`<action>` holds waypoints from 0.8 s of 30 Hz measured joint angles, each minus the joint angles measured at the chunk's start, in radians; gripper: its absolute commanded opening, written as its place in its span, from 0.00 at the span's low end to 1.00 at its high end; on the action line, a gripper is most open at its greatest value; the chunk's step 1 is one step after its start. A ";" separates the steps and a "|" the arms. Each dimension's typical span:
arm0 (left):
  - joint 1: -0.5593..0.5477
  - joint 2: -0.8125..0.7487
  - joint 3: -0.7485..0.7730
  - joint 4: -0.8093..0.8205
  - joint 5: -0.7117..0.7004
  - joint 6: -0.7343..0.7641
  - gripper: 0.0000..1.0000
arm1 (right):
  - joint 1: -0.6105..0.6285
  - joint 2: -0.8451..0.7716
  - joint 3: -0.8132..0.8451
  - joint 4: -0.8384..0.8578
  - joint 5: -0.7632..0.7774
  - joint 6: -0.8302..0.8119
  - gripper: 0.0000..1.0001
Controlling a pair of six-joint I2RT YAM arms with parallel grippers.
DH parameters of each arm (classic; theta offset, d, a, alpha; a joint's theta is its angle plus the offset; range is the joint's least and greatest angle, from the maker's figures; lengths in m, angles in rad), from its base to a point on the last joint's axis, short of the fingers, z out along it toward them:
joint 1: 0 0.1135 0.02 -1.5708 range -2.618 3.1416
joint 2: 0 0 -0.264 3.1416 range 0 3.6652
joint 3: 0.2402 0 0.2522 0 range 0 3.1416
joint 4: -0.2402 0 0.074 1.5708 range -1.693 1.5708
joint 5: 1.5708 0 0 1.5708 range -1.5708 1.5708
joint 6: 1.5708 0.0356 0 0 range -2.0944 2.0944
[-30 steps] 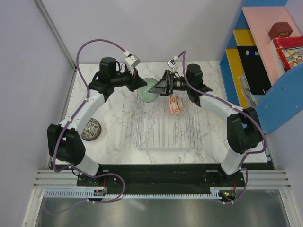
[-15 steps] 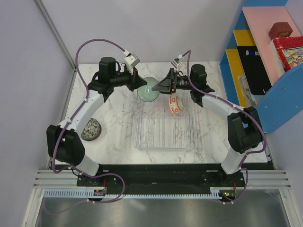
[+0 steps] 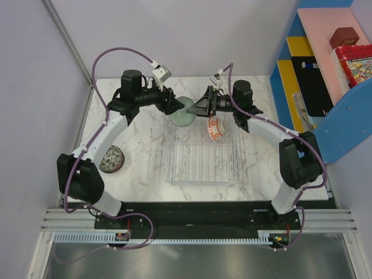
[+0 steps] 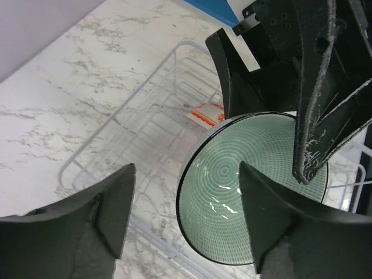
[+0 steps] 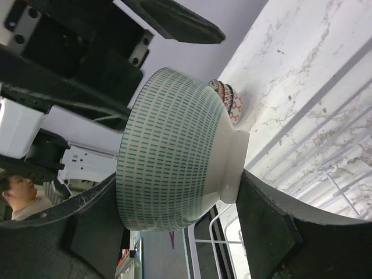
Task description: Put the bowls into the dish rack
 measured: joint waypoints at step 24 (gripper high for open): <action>0.277 -0.255 -0.279 -0.088 -0.146 0.058 1.00 | 0.171 -0.130 0.198 -0.745 0.932 -0.515 0.00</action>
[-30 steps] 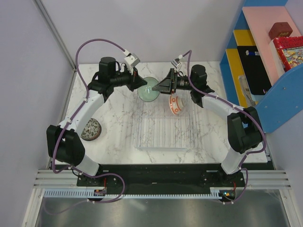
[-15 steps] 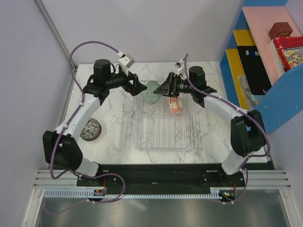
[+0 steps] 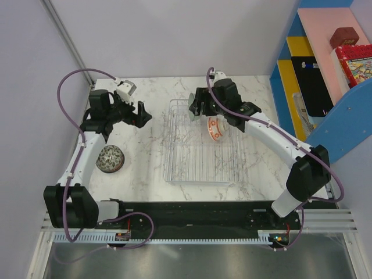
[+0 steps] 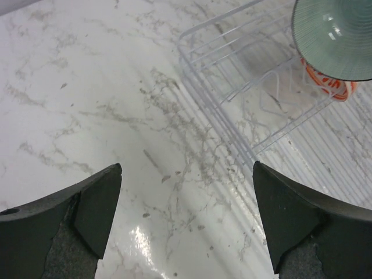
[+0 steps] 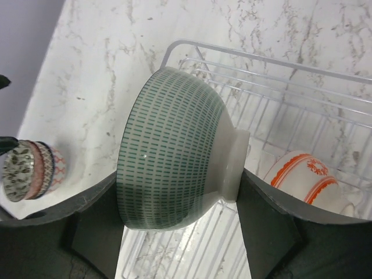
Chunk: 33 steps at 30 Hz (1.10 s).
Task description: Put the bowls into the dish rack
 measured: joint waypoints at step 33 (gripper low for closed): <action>0.267 -0.207 -0.209 -0.037 -0.110 0.041 1.00 | 0.415 0.249 0.129 -0.072 0.880 -0.261 0.00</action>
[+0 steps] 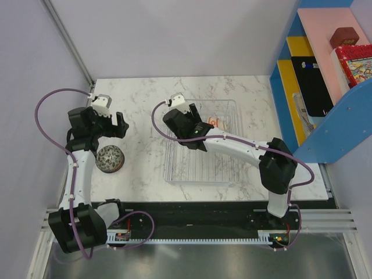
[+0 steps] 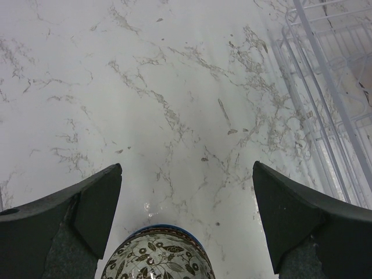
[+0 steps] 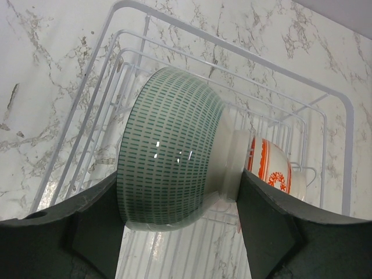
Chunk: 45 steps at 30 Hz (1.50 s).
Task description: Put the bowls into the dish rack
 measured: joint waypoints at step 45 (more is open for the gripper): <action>0.024 -0.048 -0.012 0.014 0.021 0.000 1.00 | 0.027 0.204 0.105 -0.015 0.064 0.011 0.24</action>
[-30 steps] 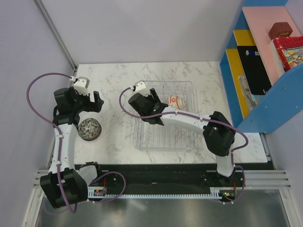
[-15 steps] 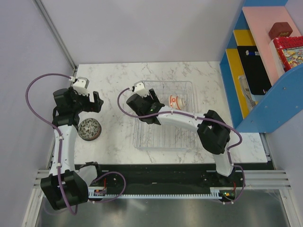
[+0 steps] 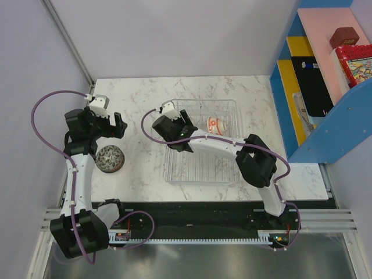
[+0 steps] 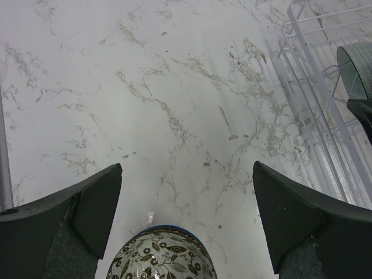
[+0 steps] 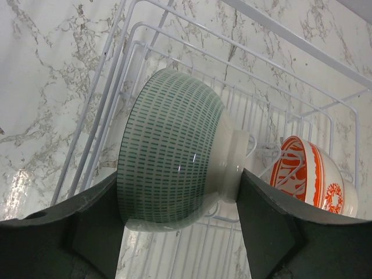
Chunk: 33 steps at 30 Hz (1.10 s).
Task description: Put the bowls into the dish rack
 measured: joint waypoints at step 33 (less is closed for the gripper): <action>0.011 -0.002 0.000 0.000 -0.061 0.001 1.00 | -0.009 -0.025 0.101 -0.057 -0.024 -0.115 0.98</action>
